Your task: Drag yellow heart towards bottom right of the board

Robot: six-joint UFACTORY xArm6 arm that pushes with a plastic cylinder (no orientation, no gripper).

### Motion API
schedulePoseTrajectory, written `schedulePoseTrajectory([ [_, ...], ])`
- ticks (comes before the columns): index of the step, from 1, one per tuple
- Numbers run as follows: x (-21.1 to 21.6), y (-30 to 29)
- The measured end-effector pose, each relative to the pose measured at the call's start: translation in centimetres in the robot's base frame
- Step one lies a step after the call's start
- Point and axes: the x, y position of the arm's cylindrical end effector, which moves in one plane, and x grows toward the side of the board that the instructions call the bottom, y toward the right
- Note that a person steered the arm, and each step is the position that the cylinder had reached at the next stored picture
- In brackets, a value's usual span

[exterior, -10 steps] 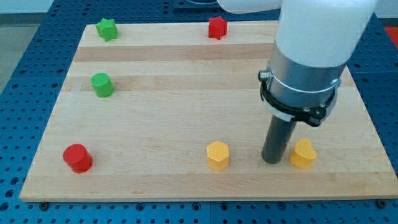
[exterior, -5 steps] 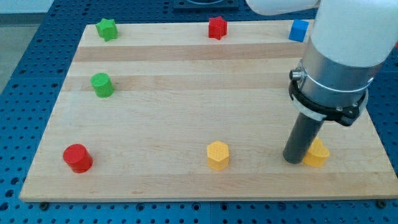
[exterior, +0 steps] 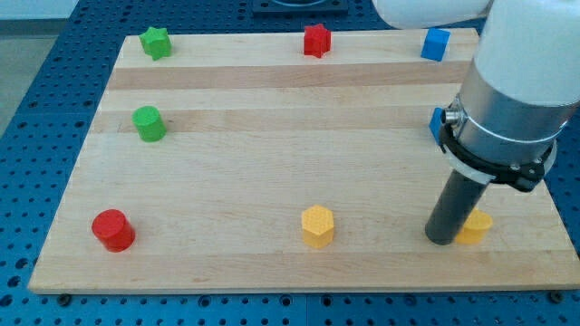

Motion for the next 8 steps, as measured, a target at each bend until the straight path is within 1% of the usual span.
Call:
schedulePoseTrajectory([
  [8,-0.97,0.02],
])
